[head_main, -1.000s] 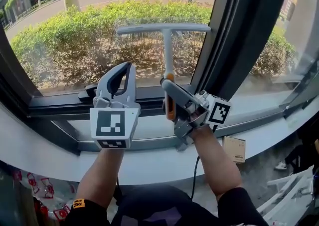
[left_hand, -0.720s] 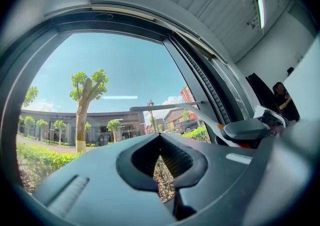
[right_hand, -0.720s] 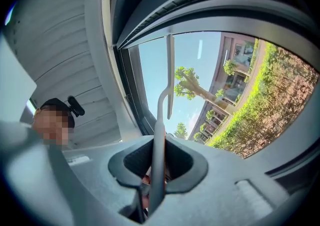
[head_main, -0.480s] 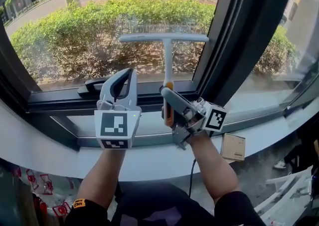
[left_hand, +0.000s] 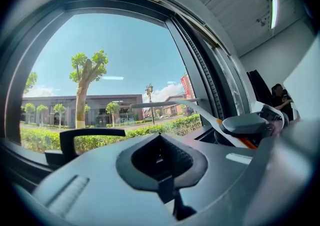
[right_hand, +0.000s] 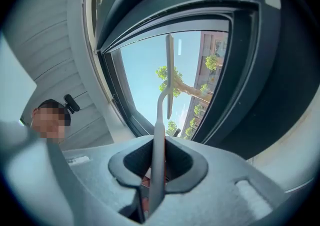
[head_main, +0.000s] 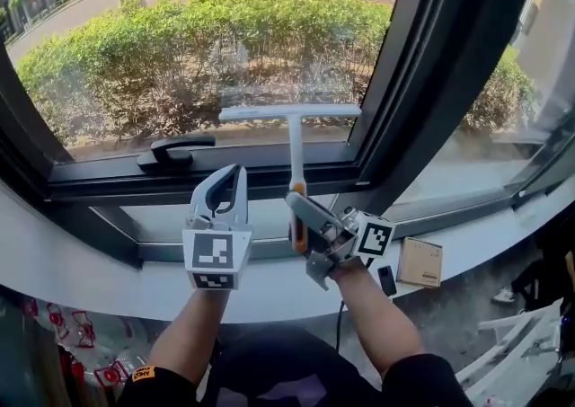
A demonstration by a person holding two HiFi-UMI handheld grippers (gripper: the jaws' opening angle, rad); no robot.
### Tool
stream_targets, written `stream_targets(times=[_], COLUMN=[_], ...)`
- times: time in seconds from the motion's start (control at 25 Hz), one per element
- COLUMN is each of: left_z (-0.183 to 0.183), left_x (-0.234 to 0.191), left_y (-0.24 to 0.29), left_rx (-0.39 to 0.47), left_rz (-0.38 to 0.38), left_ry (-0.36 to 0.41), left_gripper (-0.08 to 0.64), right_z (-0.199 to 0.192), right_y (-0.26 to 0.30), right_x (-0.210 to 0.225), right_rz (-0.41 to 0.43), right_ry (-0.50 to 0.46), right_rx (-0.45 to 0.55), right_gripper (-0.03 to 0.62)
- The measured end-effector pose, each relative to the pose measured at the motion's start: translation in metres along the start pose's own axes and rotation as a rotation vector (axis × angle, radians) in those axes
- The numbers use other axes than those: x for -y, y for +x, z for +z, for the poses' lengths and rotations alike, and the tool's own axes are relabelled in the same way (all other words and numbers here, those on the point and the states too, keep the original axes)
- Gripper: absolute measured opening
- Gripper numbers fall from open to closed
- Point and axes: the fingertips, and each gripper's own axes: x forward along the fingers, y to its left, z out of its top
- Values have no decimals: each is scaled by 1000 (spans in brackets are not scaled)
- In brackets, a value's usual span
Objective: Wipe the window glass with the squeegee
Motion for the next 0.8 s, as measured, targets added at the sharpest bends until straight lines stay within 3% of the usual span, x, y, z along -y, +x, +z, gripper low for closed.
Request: stream_targets(times=[0.32, 0.56, 0.8], left_z=[-27, -60, -77], left_x=[14, 31, 23], left_y=[-21, -41, -45], left_rx=[-22, -100, -128], left_rz=[5, -4, 27], left_ry=[-16, -77, -75], left_gripper=[15, 15, 15], right_z=[-15, -32, -33], right_y=[-16, -31, -37], right_x=[18, 32, 39], right_rz=[-33, -57, -72], right_ry=[55, 102, 85], right_rx=[0, -1, -20], right_gripper=[46, 46, 46])
